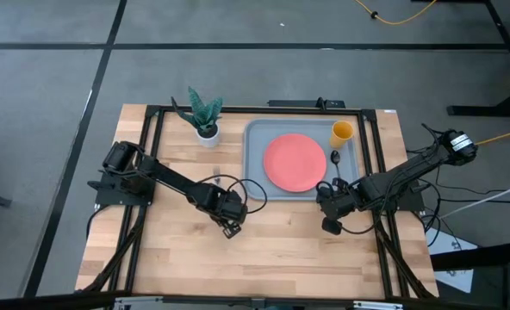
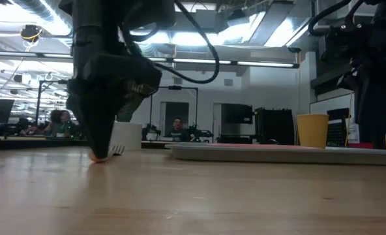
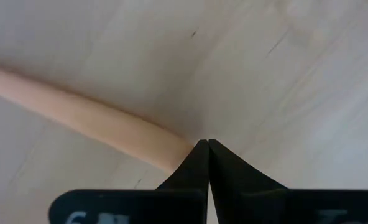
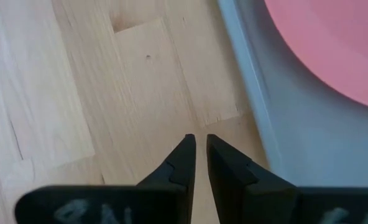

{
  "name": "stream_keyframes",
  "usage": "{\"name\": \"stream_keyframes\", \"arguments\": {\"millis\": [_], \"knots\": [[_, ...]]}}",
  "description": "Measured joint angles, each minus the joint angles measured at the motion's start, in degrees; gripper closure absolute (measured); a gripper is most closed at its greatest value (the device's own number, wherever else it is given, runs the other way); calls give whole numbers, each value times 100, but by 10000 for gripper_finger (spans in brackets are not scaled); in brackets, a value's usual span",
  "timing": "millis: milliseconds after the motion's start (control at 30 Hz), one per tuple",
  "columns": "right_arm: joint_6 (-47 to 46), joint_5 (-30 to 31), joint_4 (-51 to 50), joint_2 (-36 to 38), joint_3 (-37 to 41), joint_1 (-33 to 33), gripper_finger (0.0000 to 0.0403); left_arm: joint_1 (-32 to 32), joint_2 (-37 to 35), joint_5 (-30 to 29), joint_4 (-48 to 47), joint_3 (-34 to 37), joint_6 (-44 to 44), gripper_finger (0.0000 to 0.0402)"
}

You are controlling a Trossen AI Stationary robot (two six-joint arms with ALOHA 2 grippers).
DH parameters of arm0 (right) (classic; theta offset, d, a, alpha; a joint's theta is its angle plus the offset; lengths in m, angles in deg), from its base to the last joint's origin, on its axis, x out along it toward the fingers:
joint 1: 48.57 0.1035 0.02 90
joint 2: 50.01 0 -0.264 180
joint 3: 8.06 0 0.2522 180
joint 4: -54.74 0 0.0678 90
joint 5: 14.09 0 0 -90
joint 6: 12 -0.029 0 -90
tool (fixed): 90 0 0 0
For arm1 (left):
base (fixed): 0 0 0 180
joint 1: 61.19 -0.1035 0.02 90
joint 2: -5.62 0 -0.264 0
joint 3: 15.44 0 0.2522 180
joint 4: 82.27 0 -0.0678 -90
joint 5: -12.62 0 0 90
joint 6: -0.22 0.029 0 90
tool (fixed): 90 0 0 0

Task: Pick and place plate/cup/fork/spoon on tray
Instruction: Put the orange fork to the left of the pink plate on the blue serving tray

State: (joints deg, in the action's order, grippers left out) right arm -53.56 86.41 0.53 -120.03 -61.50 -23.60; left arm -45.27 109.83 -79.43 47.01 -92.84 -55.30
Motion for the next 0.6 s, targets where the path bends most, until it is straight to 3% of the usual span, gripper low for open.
{"name": "stream_keyframes", "arguments": {"millis": [400, 600], "knots": [[8, 42, -9, 0, 0, 0, 357, -4, -64, 21, -1055, 0, -288, 401], [3, 44, 11, 0, 0, 0, 357, -4, -506, -585, -1346, 0, -414, 401]]}}
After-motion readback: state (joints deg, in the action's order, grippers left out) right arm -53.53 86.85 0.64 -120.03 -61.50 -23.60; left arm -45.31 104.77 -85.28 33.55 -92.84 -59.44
